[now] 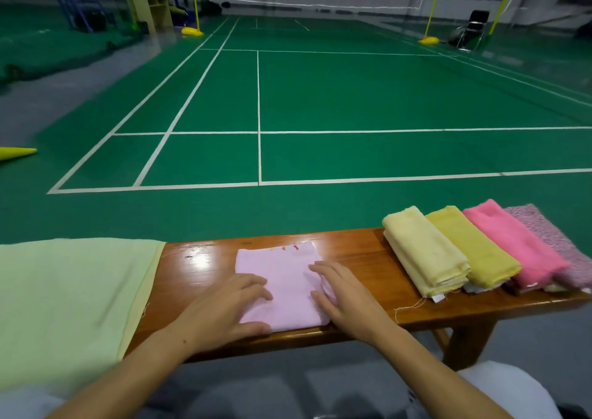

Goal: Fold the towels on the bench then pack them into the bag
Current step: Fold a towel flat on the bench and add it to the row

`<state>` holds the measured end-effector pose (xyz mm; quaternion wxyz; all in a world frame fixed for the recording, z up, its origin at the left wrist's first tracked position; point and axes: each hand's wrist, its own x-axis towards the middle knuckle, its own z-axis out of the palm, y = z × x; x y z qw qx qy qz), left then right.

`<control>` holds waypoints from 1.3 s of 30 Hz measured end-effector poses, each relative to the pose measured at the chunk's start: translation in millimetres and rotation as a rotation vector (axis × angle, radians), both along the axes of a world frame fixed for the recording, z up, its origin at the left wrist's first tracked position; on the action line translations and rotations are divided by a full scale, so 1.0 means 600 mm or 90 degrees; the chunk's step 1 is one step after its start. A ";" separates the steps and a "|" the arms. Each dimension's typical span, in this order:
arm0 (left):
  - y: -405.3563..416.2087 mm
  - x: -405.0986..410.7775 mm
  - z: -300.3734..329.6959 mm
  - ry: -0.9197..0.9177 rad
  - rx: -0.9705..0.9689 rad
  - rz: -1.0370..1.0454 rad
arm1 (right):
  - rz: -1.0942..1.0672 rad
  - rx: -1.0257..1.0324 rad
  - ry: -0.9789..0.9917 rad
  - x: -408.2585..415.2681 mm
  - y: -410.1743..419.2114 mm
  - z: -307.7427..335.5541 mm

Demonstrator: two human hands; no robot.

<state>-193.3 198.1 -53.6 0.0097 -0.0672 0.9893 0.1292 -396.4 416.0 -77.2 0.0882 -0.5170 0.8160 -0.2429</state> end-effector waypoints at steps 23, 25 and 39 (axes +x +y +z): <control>-0.005 0.001 0.018 0.088 0.133 0.125 | -0.030 -0.087 -0.117 0.025 -0.031 0.010; -0.013 -0.002 0.021 0.142 0.212 0.154 | -0.063 -0.122 -0.181 0.021 -0.036 0.014; -0.020 -0.072 -0.042 0.166 0.026 0.237 | -0.199 -0.026 0.115 0.012 -0.082 0.025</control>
